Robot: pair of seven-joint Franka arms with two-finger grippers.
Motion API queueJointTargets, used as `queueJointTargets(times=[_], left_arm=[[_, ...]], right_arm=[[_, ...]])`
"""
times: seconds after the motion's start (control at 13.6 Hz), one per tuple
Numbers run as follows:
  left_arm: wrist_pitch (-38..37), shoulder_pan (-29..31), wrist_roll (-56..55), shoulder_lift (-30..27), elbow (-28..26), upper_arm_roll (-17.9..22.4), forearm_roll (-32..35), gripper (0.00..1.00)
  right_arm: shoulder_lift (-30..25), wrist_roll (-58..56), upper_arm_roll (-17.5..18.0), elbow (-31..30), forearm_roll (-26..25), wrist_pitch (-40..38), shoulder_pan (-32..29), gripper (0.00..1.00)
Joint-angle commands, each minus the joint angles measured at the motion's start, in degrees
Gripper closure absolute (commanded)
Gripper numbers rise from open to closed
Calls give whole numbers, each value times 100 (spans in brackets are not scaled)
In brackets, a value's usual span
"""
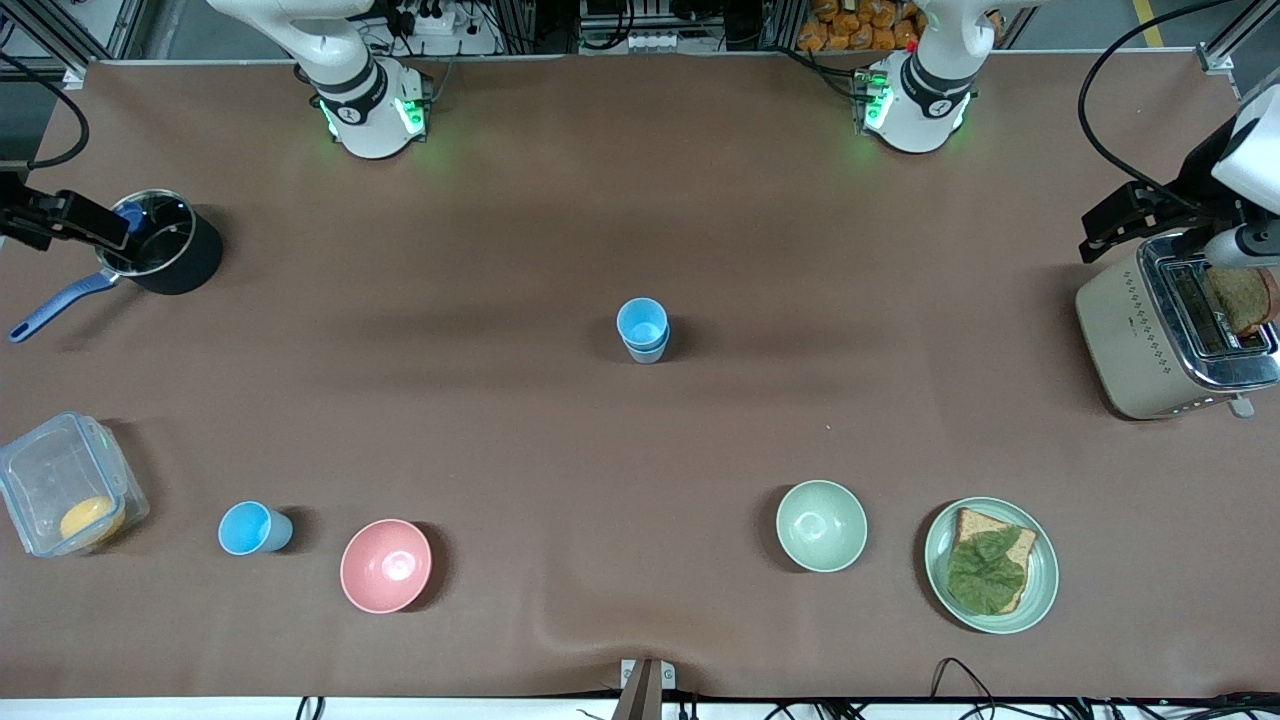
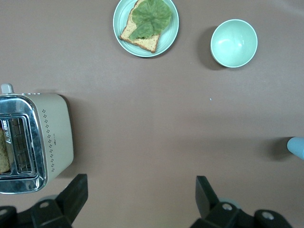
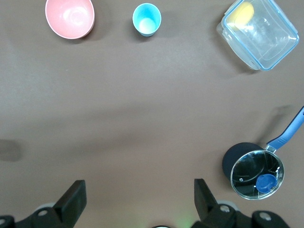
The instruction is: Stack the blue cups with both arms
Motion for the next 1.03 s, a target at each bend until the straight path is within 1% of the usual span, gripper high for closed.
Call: queueJointTargets(times=[0.0,0.29,0.44,0.66,0.96], left_arm=[[-161,-23,136,-74,-16,29,-29,0],[-232,-6,66,-12,-25,-6,-47,0],[-407,-6,40,-65,10,-6,-47,0],[-400,-32,-4,83,10,-15,-38,0],[-408,-14,-13,40,19,-23,-47,0]], right_arm=[[-58,-40,-3,-59,-120,28,33,0],[-32,-31,6,-33,-129,19,68,0],[-32,-31,6,-33,-147,10,69,0],[-32,-31,6,-33,-147,10,69,0],[-23,-31,6,-24,-164,10,104,0]])
